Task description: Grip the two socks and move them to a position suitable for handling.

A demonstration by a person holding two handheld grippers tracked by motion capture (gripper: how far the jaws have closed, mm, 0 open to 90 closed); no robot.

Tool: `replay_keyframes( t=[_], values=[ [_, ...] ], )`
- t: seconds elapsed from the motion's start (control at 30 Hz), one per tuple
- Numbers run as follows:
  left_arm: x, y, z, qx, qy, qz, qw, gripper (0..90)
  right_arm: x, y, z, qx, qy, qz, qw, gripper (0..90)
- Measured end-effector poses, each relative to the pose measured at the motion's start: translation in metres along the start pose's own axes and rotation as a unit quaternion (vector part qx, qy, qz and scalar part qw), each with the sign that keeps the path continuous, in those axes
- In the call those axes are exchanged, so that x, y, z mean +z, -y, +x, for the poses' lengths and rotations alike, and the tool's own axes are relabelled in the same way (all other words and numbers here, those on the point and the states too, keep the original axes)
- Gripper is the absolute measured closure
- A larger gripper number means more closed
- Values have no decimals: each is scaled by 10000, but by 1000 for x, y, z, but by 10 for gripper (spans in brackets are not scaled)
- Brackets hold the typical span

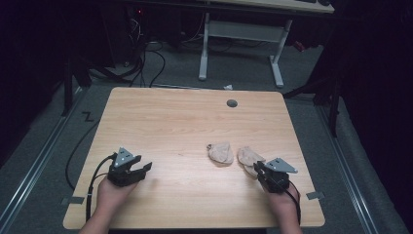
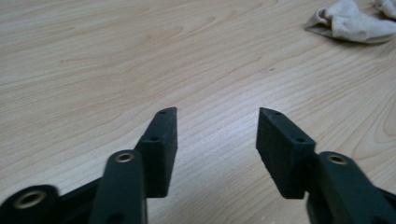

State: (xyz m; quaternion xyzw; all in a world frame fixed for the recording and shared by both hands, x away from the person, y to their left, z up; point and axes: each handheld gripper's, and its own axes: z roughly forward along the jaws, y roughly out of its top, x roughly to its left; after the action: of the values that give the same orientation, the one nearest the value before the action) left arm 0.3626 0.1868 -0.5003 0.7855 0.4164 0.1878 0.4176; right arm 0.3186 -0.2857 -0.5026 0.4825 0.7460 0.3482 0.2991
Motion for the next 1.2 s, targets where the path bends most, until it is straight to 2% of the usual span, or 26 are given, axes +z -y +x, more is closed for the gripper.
replay_keyframes(
  t=[0.07,0.23,0.33,0.53,0.7,0.87,1.2],
  values=[
    [1,-1,0,-7,14,14,10000,535,0,0,-1,-13,-9,-8,10000,815],
    [2,2,0,145,-1,123,9998,604,2,0,-5,50,-10,15,10000,881],
    [-1,7,2,132,65,157,9998,642,6,-3,-8,41,-27,94,9999,900],
    [-7,12,4,140,1,187,9997,587,18,-3,-7,-81,-80,300,9995,900],
    [-7,12,5,105,-43,190,9998,532,26,3,-7,1,-133,580,9982,900],
    [-5,12,2,129,-49,184,9997,516,29,8,-7,25,-218,714,9972,900],
    [1,7,-5,255,-1,173,9995,498,21,11,6,-105,-419,717,9965,900]
  ],
)
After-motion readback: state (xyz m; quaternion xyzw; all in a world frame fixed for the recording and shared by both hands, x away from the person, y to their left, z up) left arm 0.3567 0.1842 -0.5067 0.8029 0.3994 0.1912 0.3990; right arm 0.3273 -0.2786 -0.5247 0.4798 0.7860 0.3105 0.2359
